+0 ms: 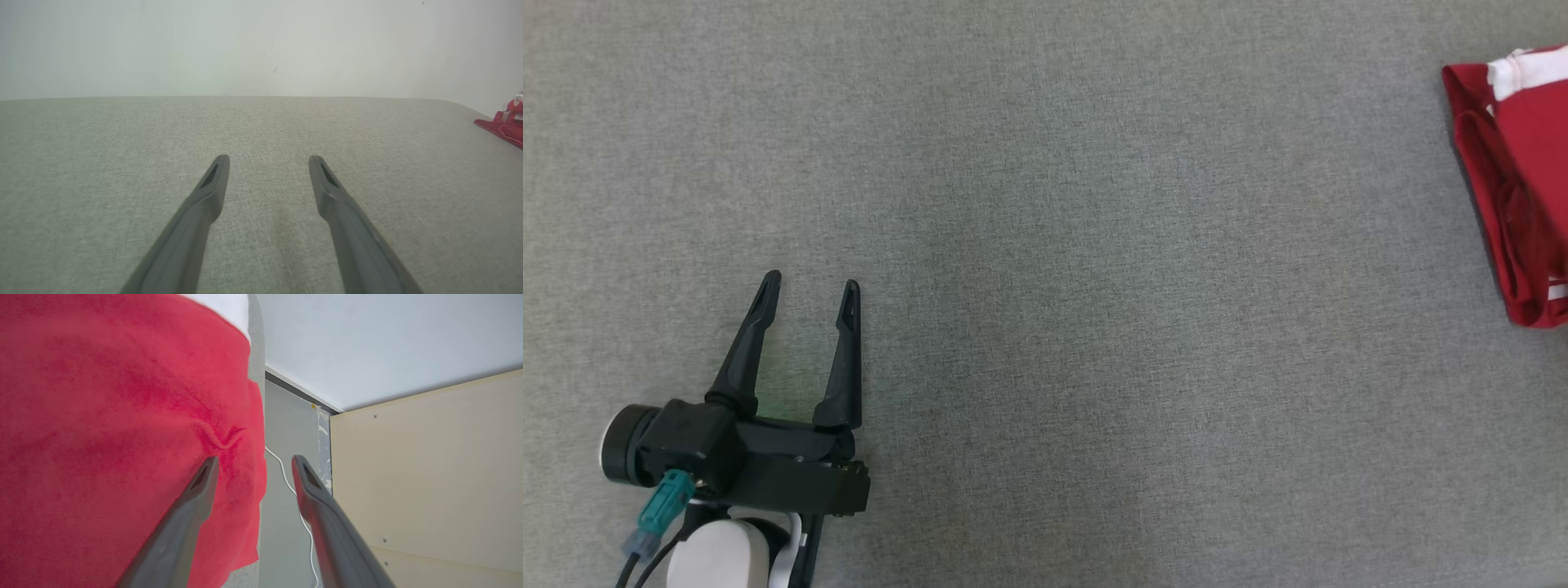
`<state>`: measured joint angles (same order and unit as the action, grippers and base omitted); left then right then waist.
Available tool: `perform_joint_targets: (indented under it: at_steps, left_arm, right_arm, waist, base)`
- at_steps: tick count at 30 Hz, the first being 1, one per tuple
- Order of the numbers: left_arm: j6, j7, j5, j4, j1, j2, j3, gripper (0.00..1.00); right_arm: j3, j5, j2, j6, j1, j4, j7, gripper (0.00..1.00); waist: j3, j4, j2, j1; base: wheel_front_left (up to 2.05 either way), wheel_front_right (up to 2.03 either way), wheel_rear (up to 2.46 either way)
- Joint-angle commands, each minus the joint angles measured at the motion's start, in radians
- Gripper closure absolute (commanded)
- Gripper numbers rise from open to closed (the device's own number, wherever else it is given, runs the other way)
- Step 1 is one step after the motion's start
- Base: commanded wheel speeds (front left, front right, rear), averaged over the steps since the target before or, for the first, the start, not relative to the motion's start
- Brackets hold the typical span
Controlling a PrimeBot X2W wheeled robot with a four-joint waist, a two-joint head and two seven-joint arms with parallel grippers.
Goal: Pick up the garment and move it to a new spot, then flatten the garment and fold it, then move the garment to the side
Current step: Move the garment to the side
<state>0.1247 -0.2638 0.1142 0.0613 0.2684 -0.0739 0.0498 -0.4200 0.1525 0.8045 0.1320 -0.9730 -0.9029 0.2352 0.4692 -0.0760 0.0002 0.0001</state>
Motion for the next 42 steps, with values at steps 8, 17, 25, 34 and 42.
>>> perform_joint_targets:
  at_steps: [8, 17, 25, 34, 42]
  left_arm:
    - [0.003, 0.0, 0.009, 0.004, -0.027, 0.004, -0.016, 0.0]
    - [-0.004, 0.0, 0.024, 0.055, -0.135, 0.014, -0.078, 0.0]
    - [-0.02, 0.0, 0.018, 0.099, -0.244, 0.016, -0.127, 0.0]
    - [-0.025, 0.0, 0.013, 0.144, -0.279, 0.017, -0.179, 0.0]
    - [-0.021, 0.0, -0.001, 0.173, -0.285, 0.019, -0.175, 0.0]
  right_arm:
    - [0.213, -0.066, -0.131, -0.003, 0.101, -0.011, -0.14, 0.0]
    - [0.316, -0.005, -0.374, -0.003, 0.294, 0.119, -0.35, 0.0]
    - [0.268, 0.116, -0.499, -0.003, 0.483, 0.265, -0.403, 0.0]
    - [0.246, 0.151, -0.604, -0.003, 0.63, 0.37, -0.421, 0.0]
    - [0.272, 0.109, -0.663, -0.003, 0.708, 0.38, -0.445, 0.0]
  waist:
    - [-0.093, 0.013, -0.0002, -0.0001]
    - [-0.301, 0.013, -0.0002, -0.0001]
    - [-0.473, 0.017, -0.0002, -0.0001]
    - [-0.537, 0.026, -0.0002, -0.0001]
    - [-0.548, 0.03, -0.0002, -0.0001]
  base:
    - [0.0, 0.0, 0.0]
    - [0.0, 0.0, 0.0]
    - [0.0, 0.0, 0.0]
    - [0.0, 0.0, 0.0]
    - [0.0, 0.0, 0.0]
